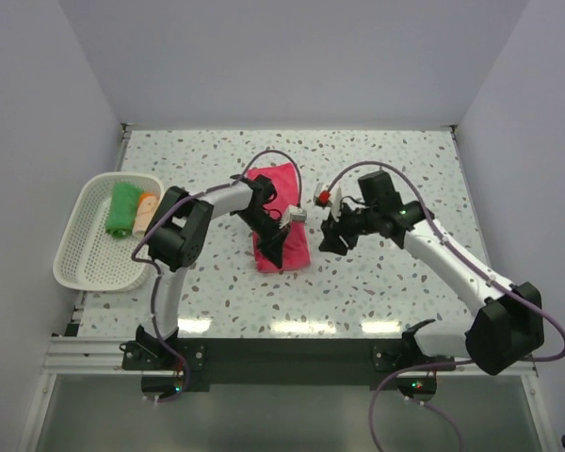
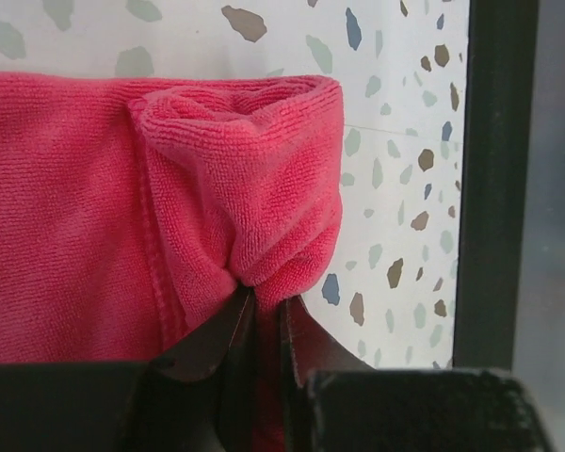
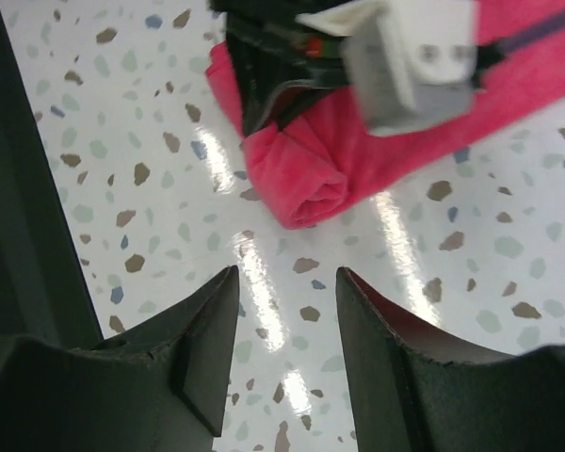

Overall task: Roll the towels
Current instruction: Roll the towel

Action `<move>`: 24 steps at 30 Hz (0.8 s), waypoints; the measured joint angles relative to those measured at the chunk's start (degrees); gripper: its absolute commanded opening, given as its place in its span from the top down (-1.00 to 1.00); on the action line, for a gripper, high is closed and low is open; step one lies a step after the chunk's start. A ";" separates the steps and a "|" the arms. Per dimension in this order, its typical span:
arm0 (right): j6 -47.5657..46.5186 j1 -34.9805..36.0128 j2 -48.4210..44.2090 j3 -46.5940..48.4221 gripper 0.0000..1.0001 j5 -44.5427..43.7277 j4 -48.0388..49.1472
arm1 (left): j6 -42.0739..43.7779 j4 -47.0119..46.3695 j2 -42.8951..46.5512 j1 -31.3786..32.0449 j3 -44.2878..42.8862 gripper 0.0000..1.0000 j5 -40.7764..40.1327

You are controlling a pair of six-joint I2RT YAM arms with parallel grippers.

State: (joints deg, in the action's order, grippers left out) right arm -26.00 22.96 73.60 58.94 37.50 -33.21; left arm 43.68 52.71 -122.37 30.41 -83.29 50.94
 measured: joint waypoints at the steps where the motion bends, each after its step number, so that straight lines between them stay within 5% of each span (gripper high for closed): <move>1: -0.68 2.16 0.24 -0.20 0.03 -0.74 -0.26 | -0.09 2.08 -1.68 -0.28 -1.86 0.90 0.81; 9: -5.07 20.02 6.43 -0.20 -0.23 -11.65 1.75 | -0.09 13.70 -10.45 -1.84 -11.80 0.78 5.05; 19: -9.27 25.00 17.46 -2.86 -0.25 -20.50 15.15 | -0.11 16.48 -12.85 -2.71 -13.88 0.70 7.17; 24: -10.71 25.03 19.52 -5.66 -0.04 -23.56 21.90 | -0.11 17.07 -13.33 -2.99 -14.29 0.67 7.48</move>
State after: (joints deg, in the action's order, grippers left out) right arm -36.71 47.99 93.12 53.28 13.93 -11.31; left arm 43.57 69.78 -135.70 27.42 -97.58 58.41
